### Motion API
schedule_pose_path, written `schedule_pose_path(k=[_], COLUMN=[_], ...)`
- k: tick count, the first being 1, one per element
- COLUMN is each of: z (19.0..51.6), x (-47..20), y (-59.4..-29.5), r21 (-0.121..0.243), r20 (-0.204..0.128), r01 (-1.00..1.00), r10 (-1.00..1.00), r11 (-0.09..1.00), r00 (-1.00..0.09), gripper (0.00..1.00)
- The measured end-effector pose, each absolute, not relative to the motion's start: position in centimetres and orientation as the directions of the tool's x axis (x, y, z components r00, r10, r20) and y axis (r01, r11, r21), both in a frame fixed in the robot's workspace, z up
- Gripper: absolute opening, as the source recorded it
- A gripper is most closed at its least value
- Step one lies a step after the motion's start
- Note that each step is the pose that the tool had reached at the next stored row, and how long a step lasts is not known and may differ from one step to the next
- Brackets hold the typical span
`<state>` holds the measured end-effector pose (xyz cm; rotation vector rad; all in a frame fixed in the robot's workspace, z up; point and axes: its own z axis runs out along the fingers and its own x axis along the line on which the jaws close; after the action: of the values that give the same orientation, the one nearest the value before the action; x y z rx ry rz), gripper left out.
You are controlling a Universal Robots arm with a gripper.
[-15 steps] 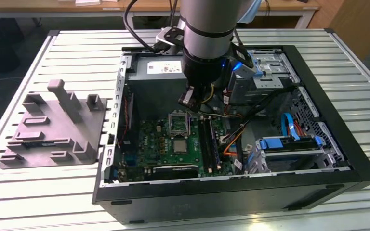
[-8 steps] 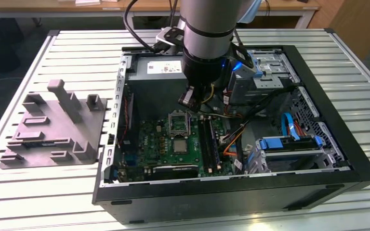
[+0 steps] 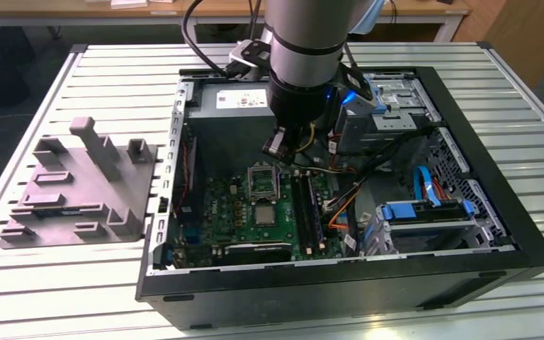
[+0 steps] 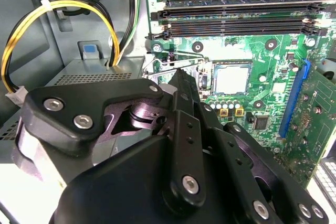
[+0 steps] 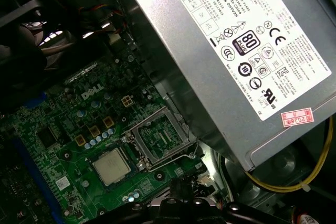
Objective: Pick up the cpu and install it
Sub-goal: 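Close the cpu cover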
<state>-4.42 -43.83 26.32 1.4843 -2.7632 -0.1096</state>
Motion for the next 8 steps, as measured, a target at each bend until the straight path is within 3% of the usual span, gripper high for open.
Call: schedule_pose_path(k=[6, 8], z=[26.32, 26.32], x=[-4.42, -4.42], y=[-43.84, -43.85], r21=[0.063, 0.063], r20=[-0.030, -0.030], r01=[-0.833, -0.833], r10=[-0.833, -0.833], r11=[0.550, 0.550], r00=[-0.553, -0.553], gripper=[0.12, 0.17])
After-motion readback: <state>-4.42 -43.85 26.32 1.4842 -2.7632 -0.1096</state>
